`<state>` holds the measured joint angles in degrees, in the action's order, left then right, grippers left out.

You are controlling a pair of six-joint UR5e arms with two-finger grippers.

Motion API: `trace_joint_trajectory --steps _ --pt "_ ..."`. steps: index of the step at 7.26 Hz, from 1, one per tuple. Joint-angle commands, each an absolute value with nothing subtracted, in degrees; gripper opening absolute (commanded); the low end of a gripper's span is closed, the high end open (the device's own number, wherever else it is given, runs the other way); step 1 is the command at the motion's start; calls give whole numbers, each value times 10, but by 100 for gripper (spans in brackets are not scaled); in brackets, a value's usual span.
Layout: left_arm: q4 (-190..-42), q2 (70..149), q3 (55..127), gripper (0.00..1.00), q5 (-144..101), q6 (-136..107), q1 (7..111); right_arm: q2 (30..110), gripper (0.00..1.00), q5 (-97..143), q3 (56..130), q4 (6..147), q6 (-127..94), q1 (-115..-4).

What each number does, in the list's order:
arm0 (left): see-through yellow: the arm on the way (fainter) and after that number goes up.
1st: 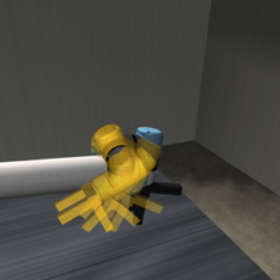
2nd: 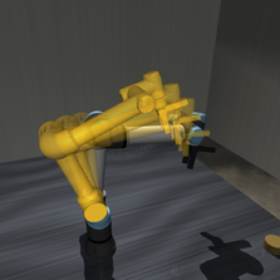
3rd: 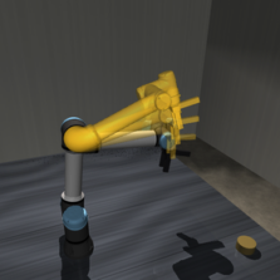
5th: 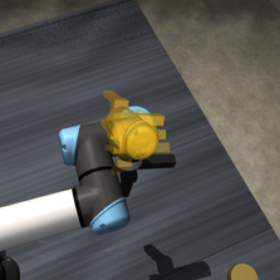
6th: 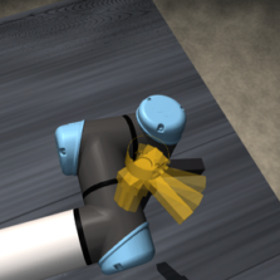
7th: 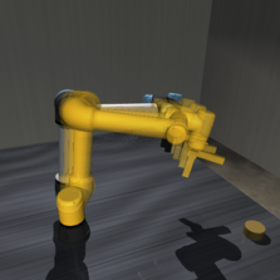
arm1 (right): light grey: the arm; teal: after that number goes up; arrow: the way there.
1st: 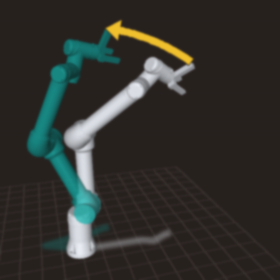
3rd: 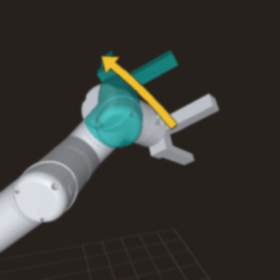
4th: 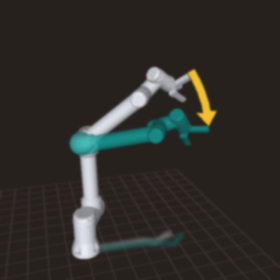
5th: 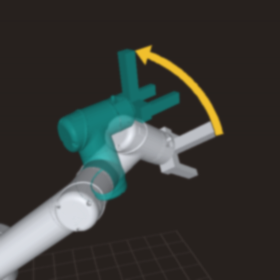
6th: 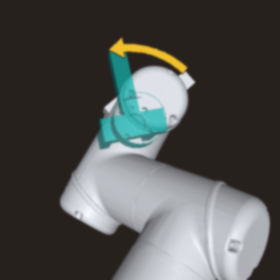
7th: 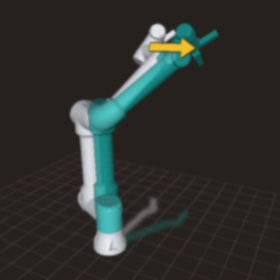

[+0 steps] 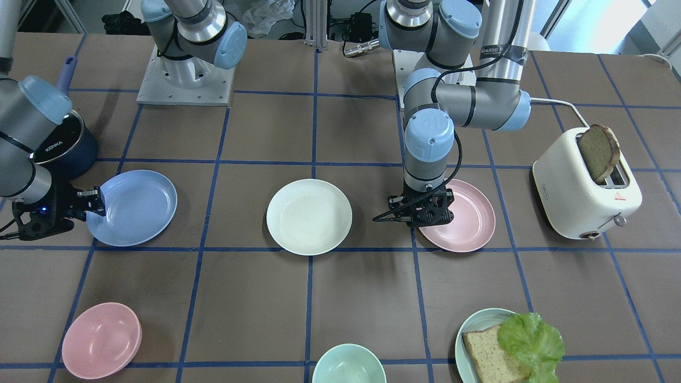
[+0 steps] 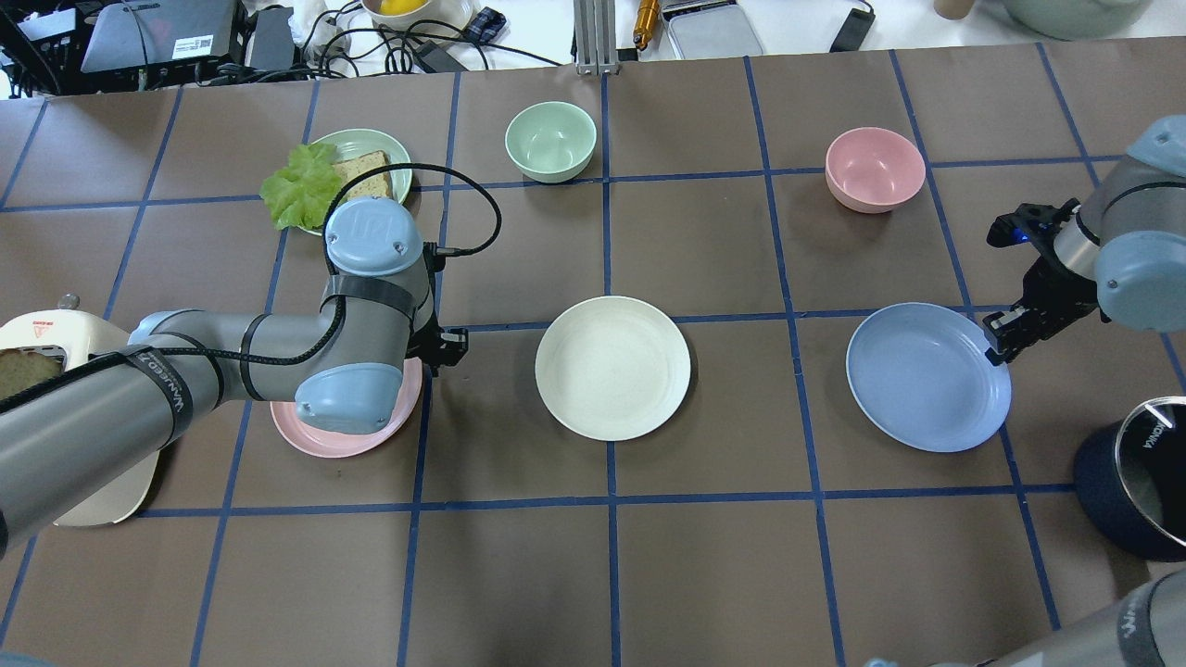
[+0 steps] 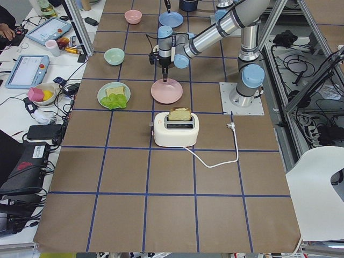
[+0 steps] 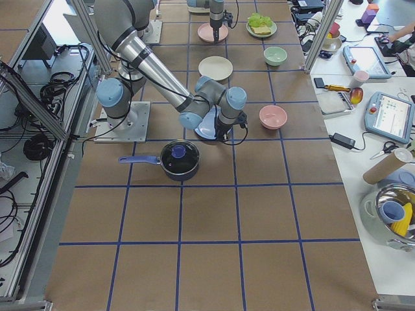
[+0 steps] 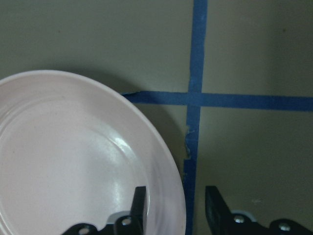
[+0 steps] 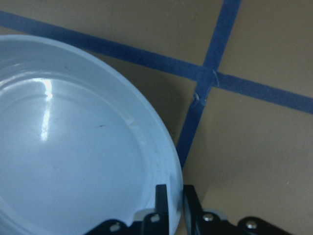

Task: Stack three plates with pink and blue
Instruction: 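Lift the pink plate with the left gripper and carry it over the cream plate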

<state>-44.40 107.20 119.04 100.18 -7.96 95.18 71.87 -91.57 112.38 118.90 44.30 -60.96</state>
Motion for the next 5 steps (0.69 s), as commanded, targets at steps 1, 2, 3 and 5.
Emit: trace_joint_trajectory --steps 1,2,3,5 --pt "-445 1075 1191 30 1003 -75 952 719 21 -922 1124 1186 425 -606" --pt "-445 1075 1192 6 1005 -72 951 719 24 -922 1124 1185 399 -606" --pt "-450 1076 1192 0 1005 -72 952 719 28 -923 1124 1185 387 -606" --pt "-453 1076 1190 0 1008 -75 955 716 40 -921 1123 1185 367 -606"
